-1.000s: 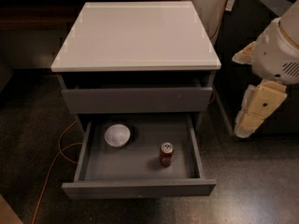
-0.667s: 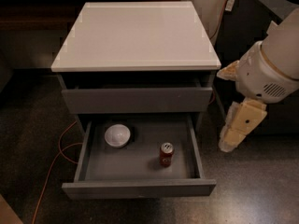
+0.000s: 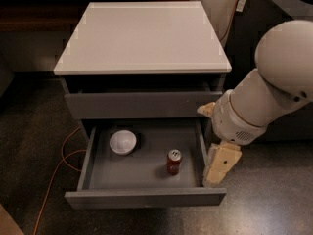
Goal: Close middle drawer
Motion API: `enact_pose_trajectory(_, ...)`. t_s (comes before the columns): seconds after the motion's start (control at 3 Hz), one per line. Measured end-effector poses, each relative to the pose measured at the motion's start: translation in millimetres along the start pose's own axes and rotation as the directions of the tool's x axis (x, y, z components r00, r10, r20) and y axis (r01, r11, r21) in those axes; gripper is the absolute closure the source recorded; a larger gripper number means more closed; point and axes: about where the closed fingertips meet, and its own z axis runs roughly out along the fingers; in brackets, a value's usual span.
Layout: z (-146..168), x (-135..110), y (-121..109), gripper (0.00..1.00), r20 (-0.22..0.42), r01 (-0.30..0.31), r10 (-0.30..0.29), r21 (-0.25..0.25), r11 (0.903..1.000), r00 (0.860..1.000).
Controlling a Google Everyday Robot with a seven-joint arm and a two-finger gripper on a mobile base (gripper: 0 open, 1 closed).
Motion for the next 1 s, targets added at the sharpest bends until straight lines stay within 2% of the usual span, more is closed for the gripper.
enact_pose_trajectory(0.67, 72, 0, 20, 0.00, -0.063, 0.062, -0.063, -0.024, 0.9978, 0.996)
enact_pose_trajectory(1.0, 100, 4, 31, 0.00, -0.121, 0.115, -0.117, -0.022, 0.9931, 0.986)
